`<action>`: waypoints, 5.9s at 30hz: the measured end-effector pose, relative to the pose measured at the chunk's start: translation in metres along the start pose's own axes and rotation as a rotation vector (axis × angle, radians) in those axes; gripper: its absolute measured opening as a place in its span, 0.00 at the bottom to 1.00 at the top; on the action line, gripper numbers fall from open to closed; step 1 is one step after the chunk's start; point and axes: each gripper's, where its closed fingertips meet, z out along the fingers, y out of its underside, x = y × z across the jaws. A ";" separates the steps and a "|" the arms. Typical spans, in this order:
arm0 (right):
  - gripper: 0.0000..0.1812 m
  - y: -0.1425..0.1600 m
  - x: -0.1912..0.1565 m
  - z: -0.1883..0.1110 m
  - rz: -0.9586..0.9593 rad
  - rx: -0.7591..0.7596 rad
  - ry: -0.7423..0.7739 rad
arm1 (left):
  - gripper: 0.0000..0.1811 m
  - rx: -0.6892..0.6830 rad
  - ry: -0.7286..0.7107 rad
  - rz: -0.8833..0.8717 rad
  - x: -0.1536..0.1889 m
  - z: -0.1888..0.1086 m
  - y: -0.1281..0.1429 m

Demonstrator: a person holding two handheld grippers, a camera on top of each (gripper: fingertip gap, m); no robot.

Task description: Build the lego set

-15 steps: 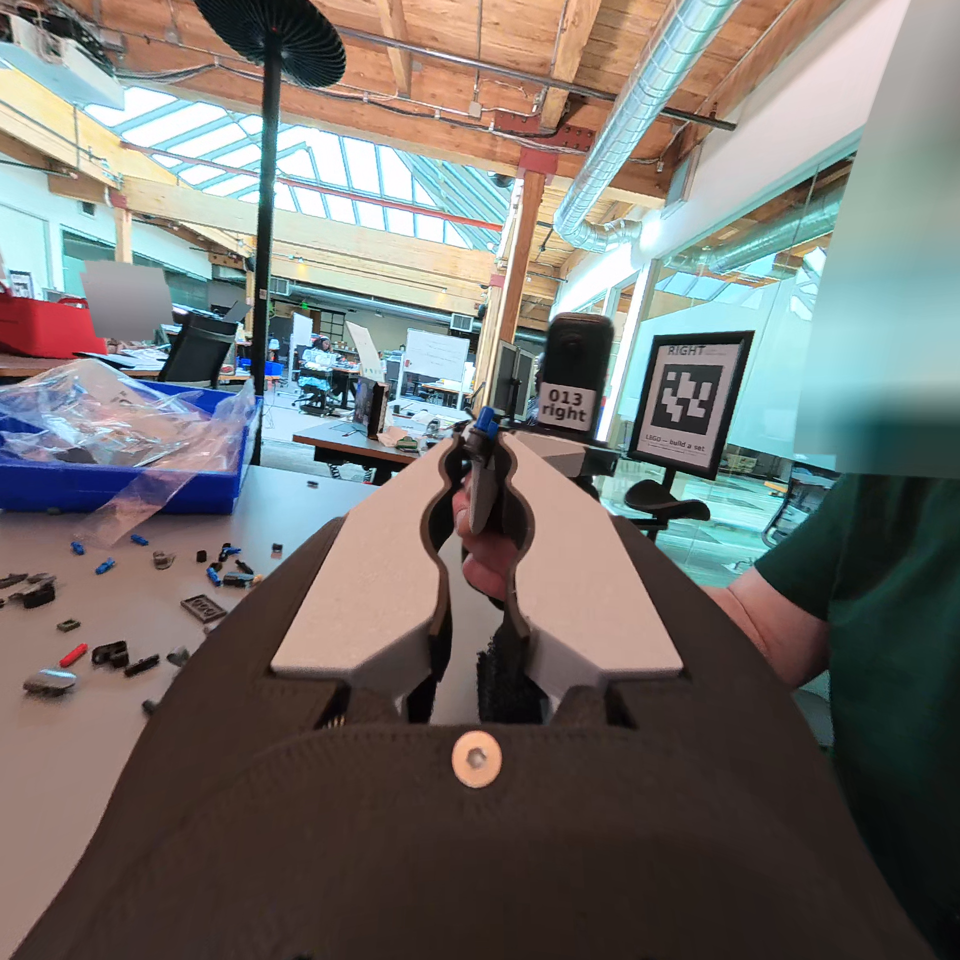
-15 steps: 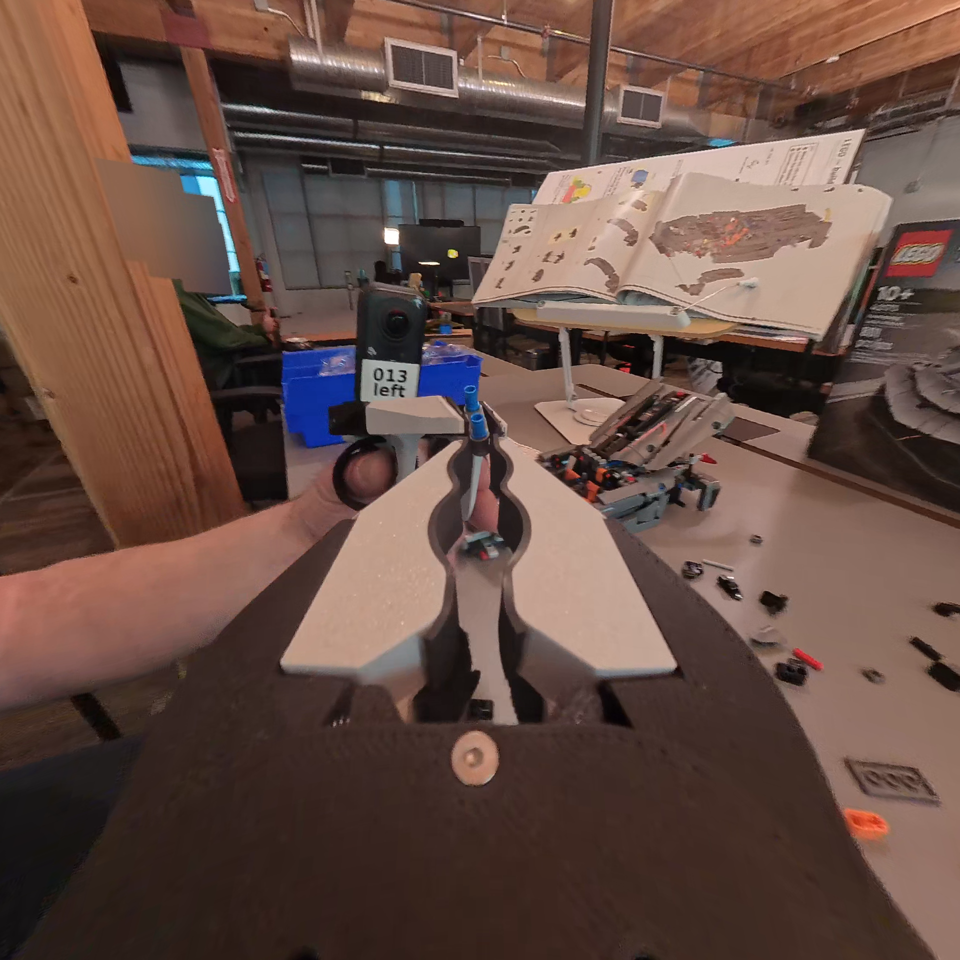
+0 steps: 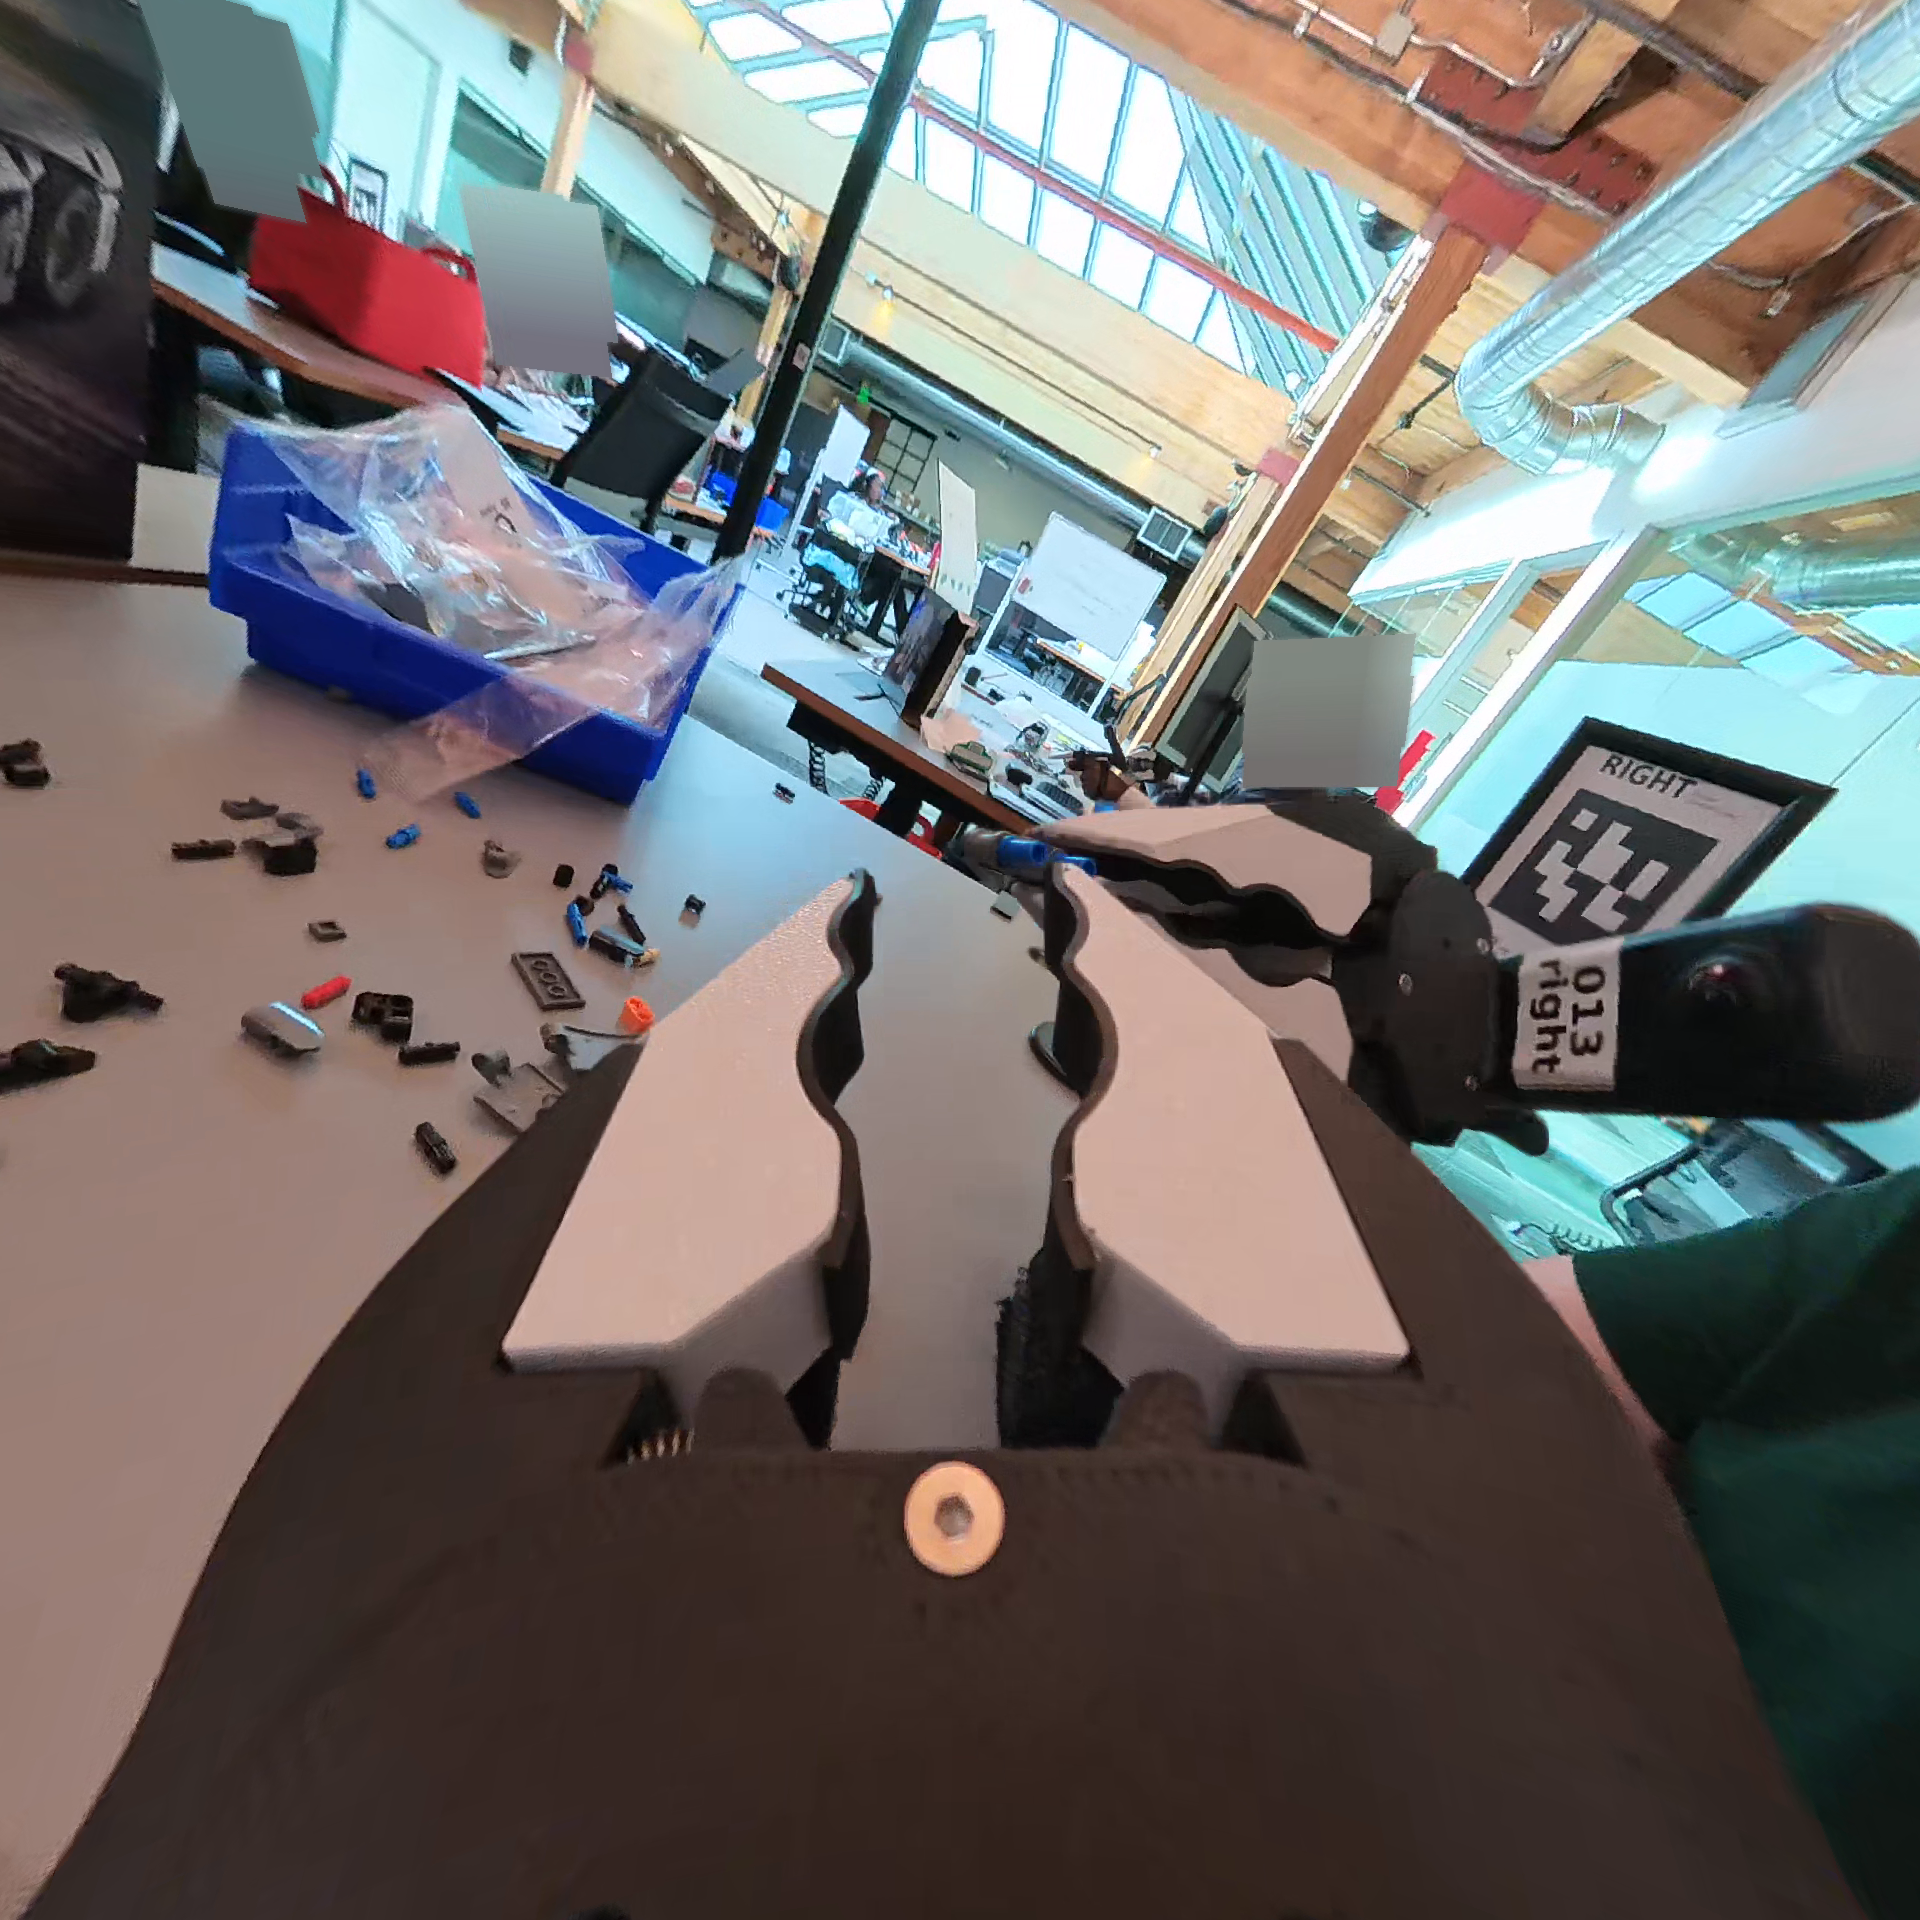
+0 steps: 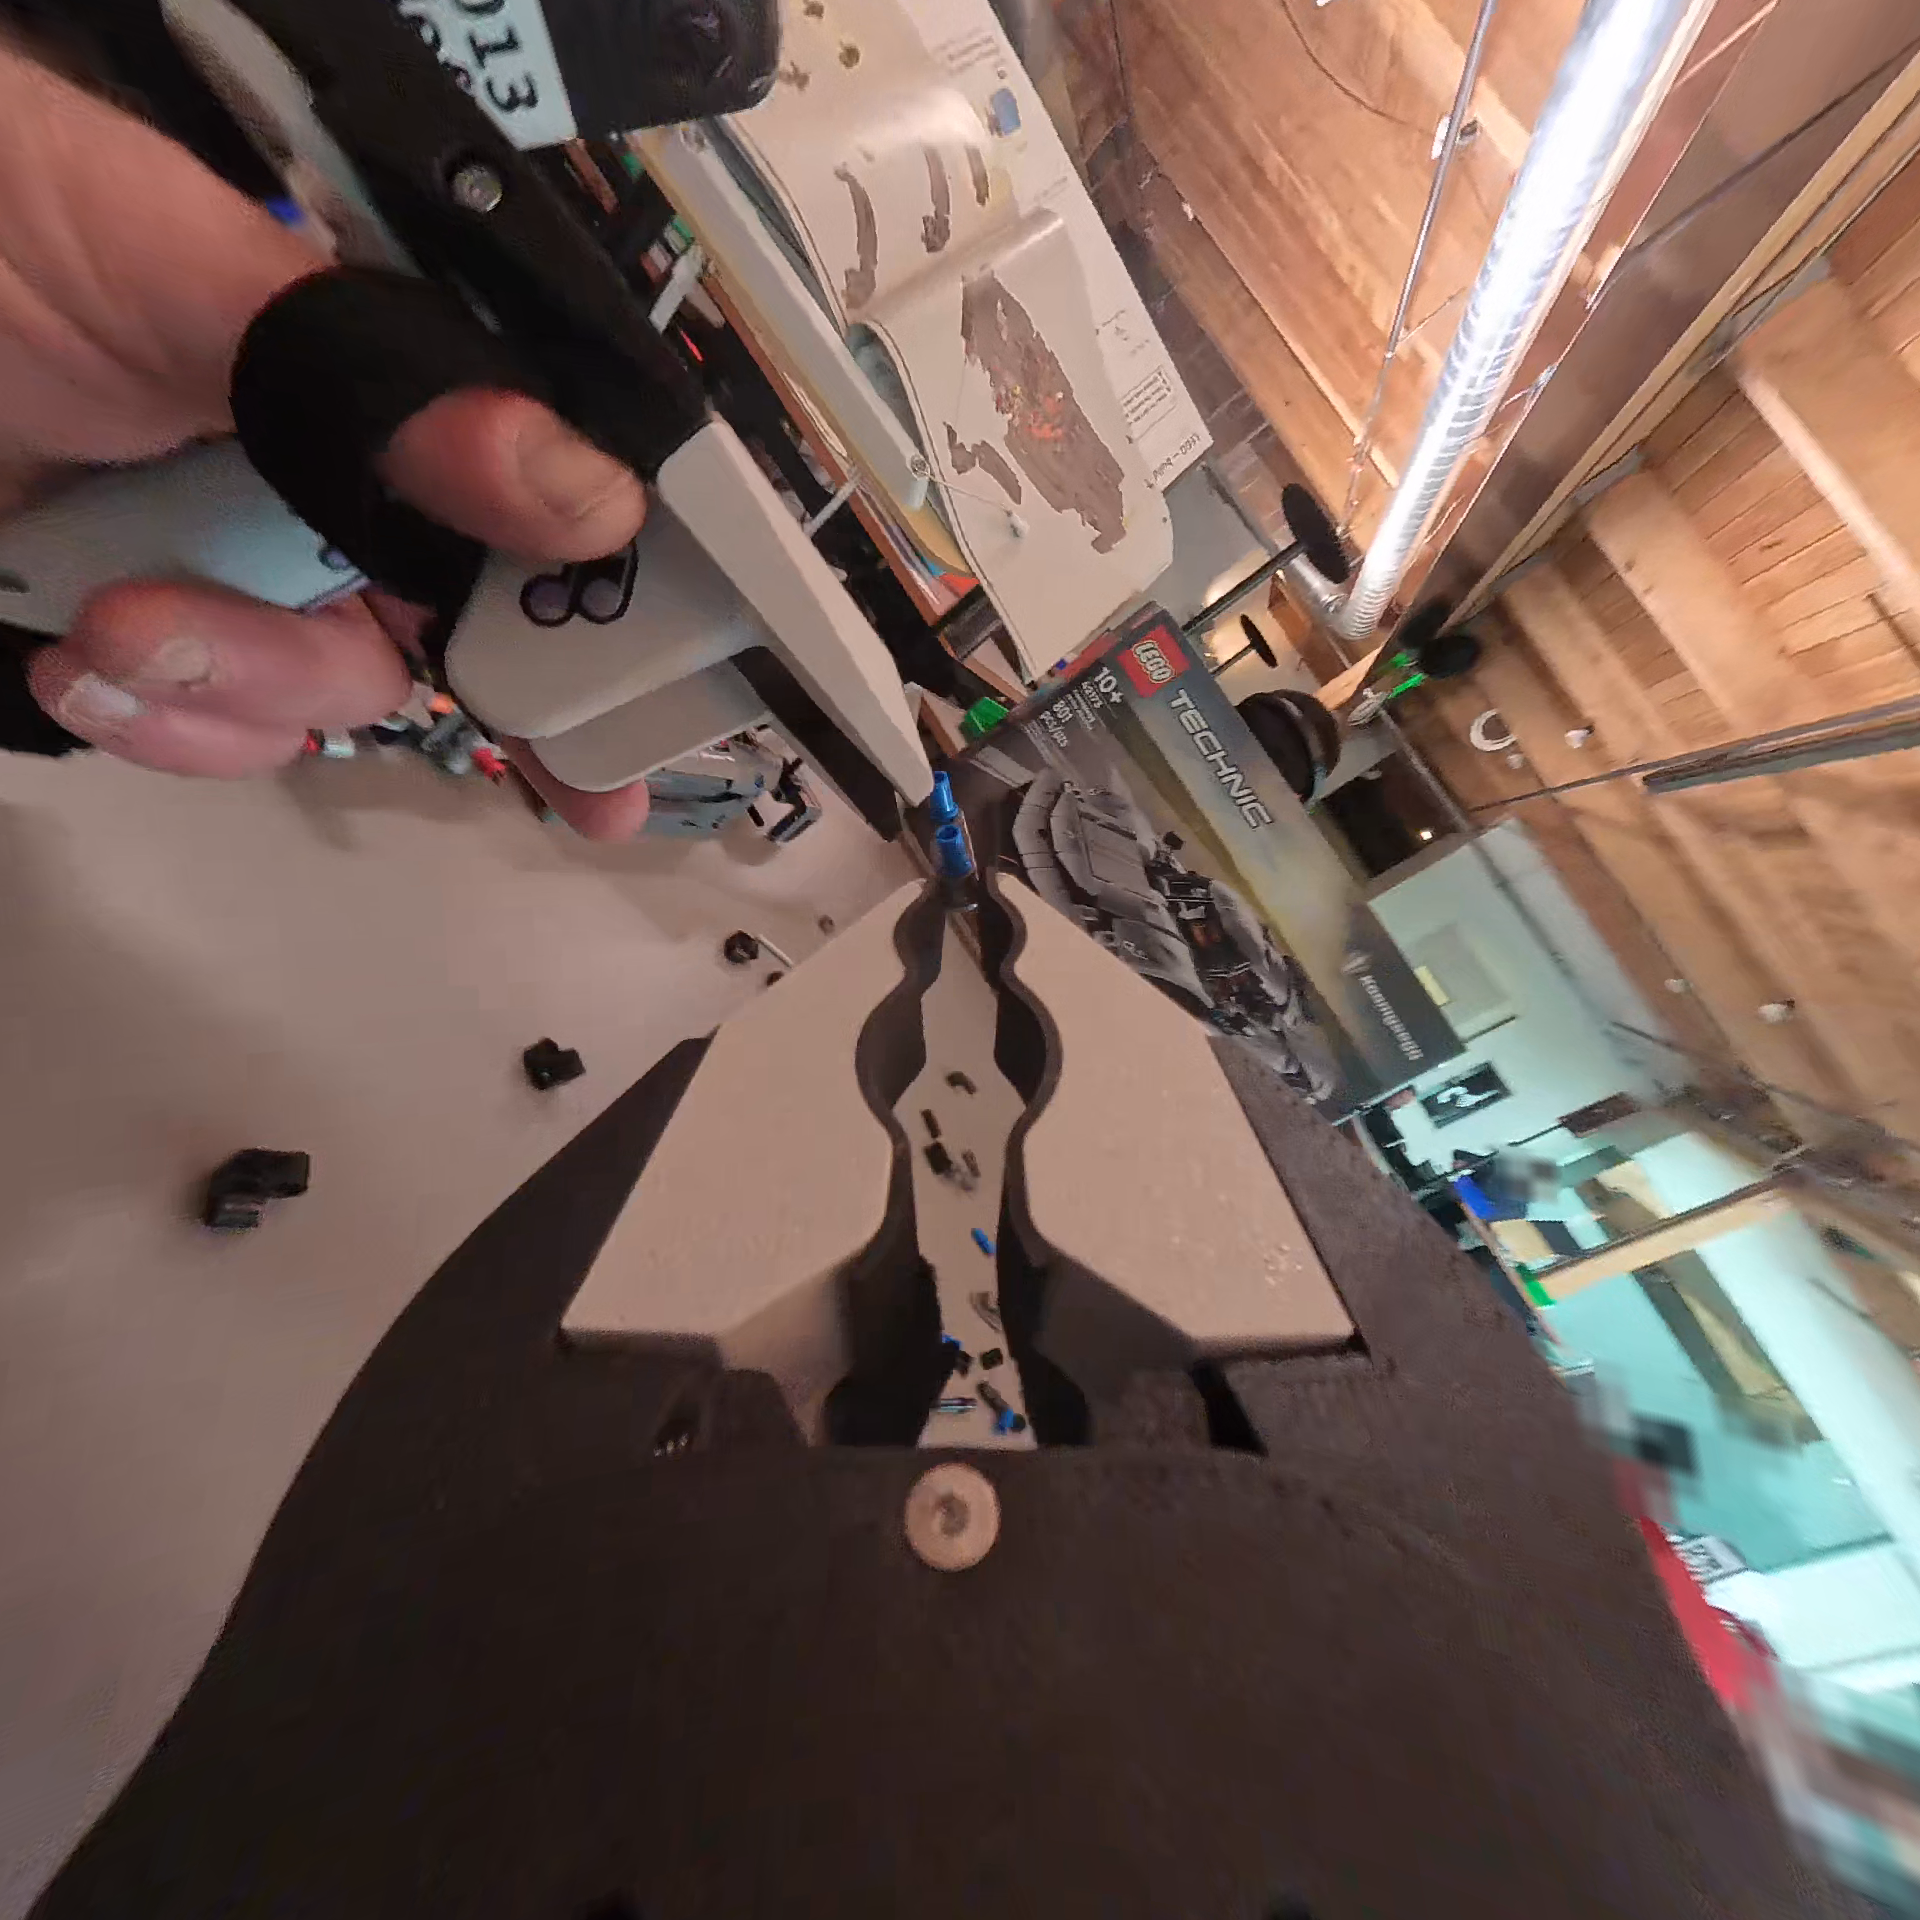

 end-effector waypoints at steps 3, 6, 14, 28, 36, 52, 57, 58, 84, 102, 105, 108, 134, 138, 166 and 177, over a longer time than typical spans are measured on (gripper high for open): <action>0.02 0.002 0.001 0.002 -0.081 -0.019 0.025 | 0.16 -0.011 0.008 -0.039 0.001 0.000 -0.003; 0.02 0.004 0.001 0.003 -0.142 -0.030 0.034 | 0.16 -0.040 0.051 -0.106 0.003 0.000 -0.002; 0.02 0.005 -0.010 0.005 -0.241 -0.021 0.020 | 0.07 -0.121 0.011 -0.154 -0.004 0.002 0.008; 0.07 0.004 -0.010 0.004 -0.114 0.013 -0.052 | 0.01 -0.054 0.059 0.007 0.003 -0.001 0.001; 0.13 0.008 -0.013 0.000 0.596 0.122 -0.458 | 0.01 -0.090 0.019 0.281 -0.003 -0.003 0.000; 0.04 -0.009 -0.015 -0.004 1.342 0.305 -1.112 | 0.01 -0.167 0.096 0.554 0.016 0.002 0.008; 0.03 -0.001 -0.016 -0.004 1.284 0.300 -1.059 | 0.07 -0.229 -0.063 0.596 0.004 -0.003 0.013; 0.03 0.004 -0.014 -0.003 1.276 0.300 -1.036 | 0.09 -0.257 -0.104 0.618 0.002 -0.008 0.018; 0.03 0.041 -0.036 -0.006 1.208 0.213 -0.978 | 0.07 -0.819 -0.155 0.762 -0.032 -0.033 0.154; 0.03 0.042 -0.040 -0.005 1.198 0.196 -0.972 | 0.00 -0.752 -0.303 0.844 -0.031 -0.038 0.145; 0.03 0.042 -0.040 -0.006 1.200 0.197 -0.971 | 0.00 -0.758 -0.296 0.839 -0.030 -0.039 0.146; 0.03 0.043 -0.040 -0.006 1.201 0.193 -0.971 | 0.03 -0.748 -0.305 0.836 -0.029 -0.042 0.145; 0.03 0.043 -0.043 -0.007 1.214 0.179 -0.994 | 0.13 -0.748 -0.341 0.703 -0.031 -0.065 0.135; 0.03 0.043 -0.044 -0.007 1.207 0.176 -0.997 | 0.12 -0.776 -0.330 0.737 -0.028 -0.067 0.140; 0.03 0.042 -0.047 -0.009 1.191 0.172 -1.010 | 0.08 -0.744 -0.296 0.753 -0.021 -0.059 0.139; 0.03 0.042 -0.047 -0.009 1.195 0.172 -1.010 | 0.05 -0.834 -0.266 0.837 -0.021 -0.039 0.158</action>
